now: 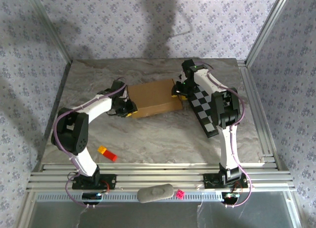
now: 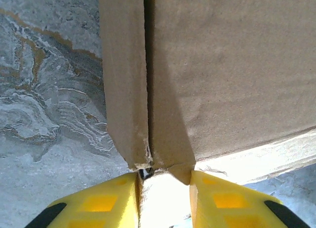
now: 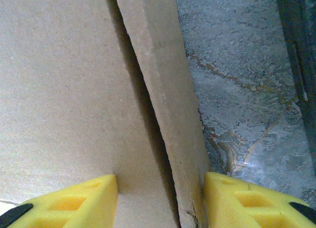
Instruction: Fold the paper box
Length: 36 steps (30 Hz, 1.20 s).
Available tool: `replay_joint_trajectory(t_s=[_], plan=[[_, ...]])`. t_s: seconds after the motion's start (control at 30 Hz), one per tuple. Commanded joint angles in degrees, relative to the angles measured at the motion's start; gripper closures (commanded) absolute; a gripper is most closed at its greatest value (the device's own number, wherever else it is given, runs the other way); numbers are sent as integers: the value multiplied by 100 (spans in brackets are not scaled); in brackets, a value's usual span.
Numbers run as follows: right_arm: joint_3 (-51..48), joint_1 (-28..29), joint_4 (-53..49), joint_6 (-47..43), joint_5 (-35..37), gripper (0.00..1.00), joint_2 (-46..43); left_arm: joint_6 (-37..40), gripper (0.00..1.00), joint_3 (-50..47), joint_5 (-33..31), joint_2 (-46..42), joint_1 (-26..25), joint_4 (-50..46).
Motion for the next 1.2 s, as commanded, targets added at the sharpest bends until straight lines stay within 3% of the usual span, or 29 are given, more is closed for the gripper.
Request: replay_joint_trajectory(t_s=[0.0, 0.17, 0.77, 0.97, 1.17], plan=[[135, -14, -275, -5, -66, 50, 134, 272, 72, 86, -210, 37, -88, 164], [158, -45, -285, -5, -81, 50, 160, 517, 75, -39, -338, -75, -174, 238], [253, -75, -353, 4, -80, 50, 230, 921, 65, -624, -1038, -882, -451, 467], [268, -80, -345, 21, -89, 50, 250, 921, 72, -749, -945, -918, -475, 521], [277, -75, -354, 30, -102, 50, 258, 912, 73, -792, -1041, -942, -499, 423]])
